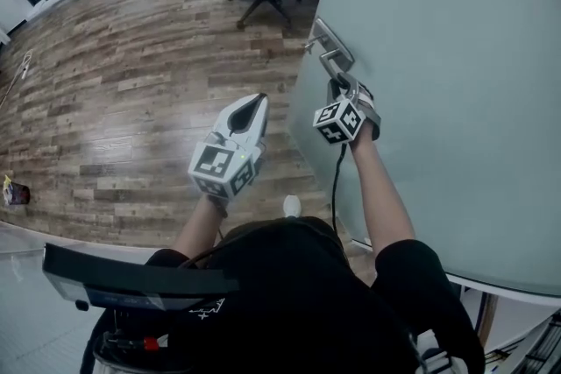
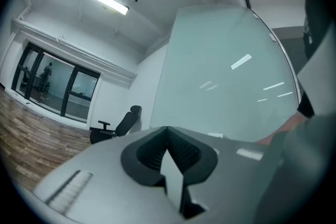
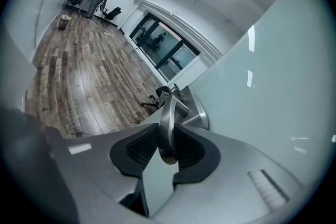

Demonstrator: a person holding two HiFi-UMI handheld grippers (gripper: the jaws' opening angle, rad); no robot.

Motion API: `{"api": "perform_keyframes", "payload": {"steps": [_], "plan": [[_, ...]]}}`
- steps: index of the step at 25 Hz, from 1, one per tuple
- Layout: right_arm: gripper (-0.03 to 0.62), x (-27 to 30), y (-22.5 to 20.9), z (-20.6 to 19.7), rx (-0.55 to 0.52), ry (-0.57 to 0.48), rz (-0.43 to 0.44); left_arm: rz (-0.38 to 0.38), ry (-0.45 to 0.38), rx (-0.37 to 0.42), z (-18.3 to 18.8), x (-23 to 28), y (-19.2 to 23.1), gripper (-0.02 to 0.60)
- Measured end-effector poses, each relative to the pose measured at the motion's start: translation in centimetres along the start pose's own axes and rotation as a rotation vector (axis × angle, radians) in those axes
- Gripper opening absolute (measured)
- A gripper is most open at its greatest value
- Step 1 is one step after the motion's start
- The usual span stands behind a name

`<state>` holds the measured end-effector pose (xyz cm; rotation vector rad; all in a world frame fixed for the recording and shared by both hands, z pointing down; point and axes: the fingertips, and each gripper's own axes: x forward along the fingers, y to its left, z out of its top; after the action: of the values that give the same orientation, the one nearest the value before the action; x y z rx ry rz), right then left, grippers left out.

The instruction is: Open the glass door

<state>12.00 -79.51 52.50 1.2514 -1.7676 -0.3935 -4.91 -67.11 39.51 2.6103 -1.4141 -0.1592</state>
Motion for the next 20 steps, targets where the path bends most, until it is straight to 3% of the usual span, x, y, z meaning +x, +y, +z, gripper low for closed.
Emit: {"api": "perform_keyframes", "payload": {"steps": [15, 20], "plan": [[0.092, 3.8, -6.2, -5.4, 0.058, 0.092, -0.075, -0.13, 0.021, 0.043, -1.6, 6.9, -7.2, 0.0], [0.091, 4.1, -8.8, -6.8, 0.08, 0.126, -0.095, -0.139, 0.041, 0.037, -1.5, 7.6, -8.3, 0.0]]}}
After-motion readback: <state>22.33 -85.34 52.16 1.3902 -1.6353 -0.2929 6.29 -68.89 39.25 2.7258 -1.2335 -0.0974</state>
